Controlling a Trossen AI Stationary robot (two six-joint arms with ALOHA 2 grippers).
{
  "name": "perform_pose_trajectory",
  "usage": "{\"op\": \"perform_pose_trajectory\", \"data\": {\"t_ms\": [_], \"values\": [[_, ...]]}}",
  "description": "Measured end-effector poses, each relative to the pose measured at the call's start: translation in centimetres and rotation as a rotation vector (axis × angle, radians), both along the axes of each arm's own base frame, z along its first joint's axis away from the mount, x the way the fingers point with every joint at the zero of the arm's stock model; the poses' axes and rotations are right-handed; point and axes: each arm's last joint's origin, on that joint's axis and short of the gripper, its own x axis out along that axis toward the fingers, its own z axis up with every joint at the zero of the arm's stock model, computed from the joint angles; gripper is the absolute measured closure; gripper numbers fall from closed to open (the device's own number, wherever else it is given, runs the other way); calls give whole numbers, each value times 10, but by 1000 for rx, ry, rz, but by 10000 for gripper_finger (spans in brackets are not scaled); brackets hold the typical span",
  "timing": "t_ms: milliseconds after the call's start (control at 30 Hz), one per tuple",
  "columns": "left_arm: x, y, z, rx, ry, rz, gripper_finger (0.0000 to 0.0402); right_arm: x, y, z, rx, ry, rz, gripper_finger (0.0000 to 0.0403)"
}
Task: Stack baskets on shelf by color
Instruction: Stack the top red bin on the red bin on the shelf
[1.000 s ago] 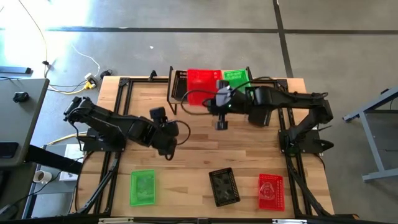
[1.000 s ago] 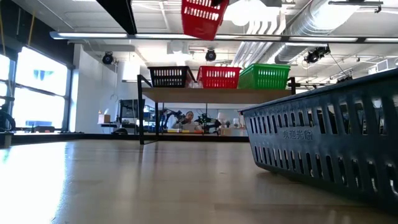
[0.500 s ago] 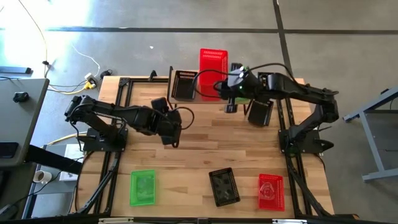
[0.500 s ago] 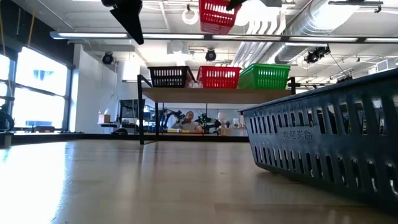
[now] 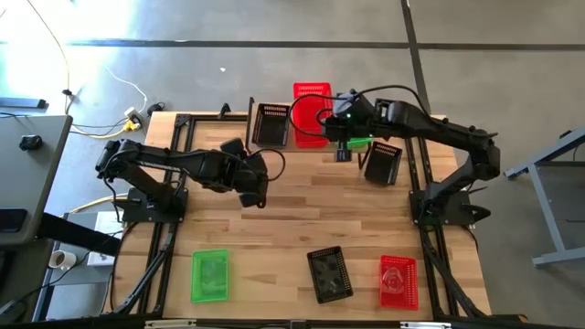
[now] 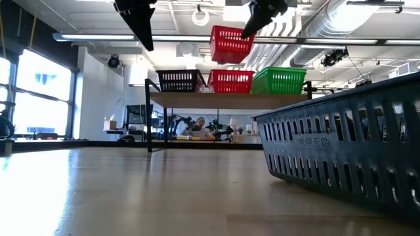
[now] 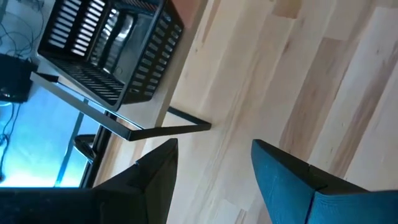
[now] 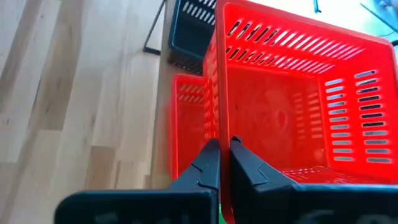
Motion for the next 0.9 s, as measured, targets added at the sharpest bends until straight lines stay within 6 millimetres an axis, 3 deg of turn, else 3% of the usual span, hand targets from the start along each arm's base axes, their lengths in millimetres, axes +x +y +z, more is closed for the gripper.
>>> {"op": "perform_pose_trajectory", "data": {"t_ms": [400,900], "values": [[0,3,0,-5,-14,31,206,6,-1,-40,27,66,-1,403],[0,3,0,-10,-15,32,206,15,-12,-54,45,74,-15,403]]}}
